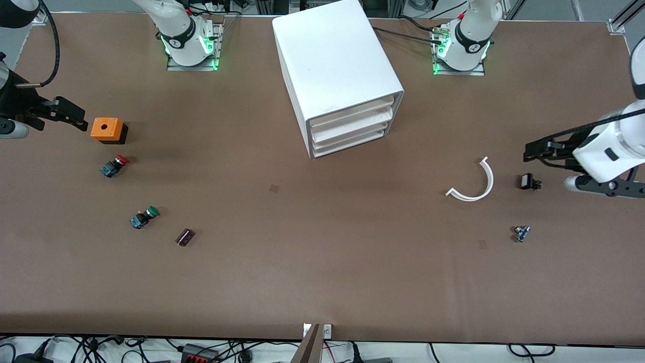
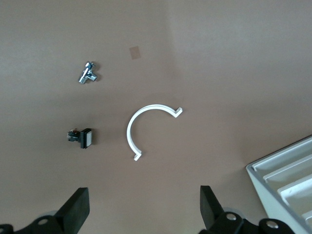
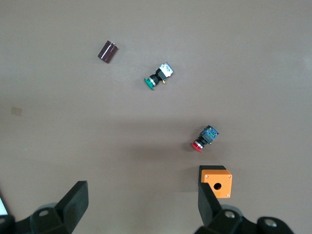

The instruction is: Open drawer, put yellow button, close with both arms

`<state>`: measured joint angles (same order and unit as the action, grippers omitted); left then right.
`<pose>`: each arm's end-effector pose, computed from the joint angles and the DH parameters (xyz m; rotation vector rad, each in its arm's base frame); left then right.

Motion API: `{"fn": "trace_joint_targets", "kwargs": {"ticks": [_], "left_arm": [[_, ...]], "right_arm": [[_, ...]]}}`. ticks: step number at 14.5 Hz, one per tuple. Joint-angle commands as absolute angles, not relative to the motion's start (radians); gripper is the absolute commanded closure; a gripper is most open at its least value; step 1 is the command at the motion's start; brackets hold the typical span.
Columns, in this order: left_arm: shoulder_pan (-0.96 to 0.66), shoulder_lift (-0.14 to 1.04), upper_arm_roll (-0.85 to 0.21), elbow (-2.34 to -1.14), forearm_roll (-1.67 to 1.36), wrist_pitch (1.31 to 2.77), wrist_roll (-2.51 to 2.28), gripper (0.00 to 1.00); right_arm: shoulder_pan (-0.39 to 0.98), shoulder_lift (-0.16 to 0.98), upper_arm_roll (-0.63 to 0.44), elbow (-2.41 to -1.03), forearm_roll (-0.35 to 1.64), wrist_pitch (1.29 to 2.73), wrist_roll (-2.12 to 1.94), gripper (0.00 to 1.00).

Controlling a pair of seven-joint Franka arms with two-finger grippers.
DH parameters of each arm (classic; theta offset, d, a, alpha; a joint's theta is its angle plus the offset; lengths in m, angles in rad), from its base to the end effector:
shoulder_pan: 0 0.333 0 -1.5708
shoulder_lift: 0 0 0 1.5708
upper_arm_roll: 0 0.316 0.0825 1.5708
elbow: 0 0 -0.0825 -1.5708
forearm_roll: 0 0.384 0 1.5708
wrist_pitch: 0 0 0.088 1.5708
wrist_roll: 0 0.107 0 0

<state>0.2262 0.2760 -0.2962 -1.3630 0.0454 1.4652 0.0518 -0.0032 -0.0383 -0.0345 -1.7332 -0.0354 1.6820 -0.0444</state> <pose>0.6201 -0.0138 0.5562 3.0927 -0.1805 -0.2521 0.5477 -0.0244 0.5782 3.1082 0.0169 -0.0222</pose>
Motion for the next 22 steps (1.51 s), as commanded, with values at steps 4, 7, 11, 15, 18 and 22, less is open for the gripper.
{"fn": "trace_joint_targets", "kwargs": {"ticks": [4,7,11,15,18,22], "left_arm": [[0.019,-0.032,-0.010,-1.755,0.002,1.850,0.077,0.00],[-0.011,-0.040,0.037,-1.763,-0.051,1.804,0.074,0.00],[-0.043,-0.052,0.051,-1.746,-0.037,1.713,0.043,0.00],[-0.026,-0.035,0.043,-1.746,-0.034,1.712,0.055,0.00],[-0.028,-0.037,0.037,-1.743,-0.034,1.713,0.049,0.00],[-0.035,-0.023,0.034,-1.718,-0.032,1.701,0.046,0.00]], "right_arm": [[-0.006,-0.061,-0.032,-1.759,-0.025,1.697,-0.034,0.00],[-0.006,-0.061,-0.032,-1.759,-0.020,1.700,-0.034,0.00],[-0.006,-0.061,-0.032,-1.759,-0.015,1.700,-0.035,0.00],[-0.006,-0.055,-0.032,-1.758,-0.015,1.707,-0.035,0.00],[-0.008,-0.049,-0.034,-1.758,-0.015,1.704,-0.037,0.00],[-0.009,-0.041,-0.034,-1.753,-0.017,1.703,-0.041,0.00]]}}
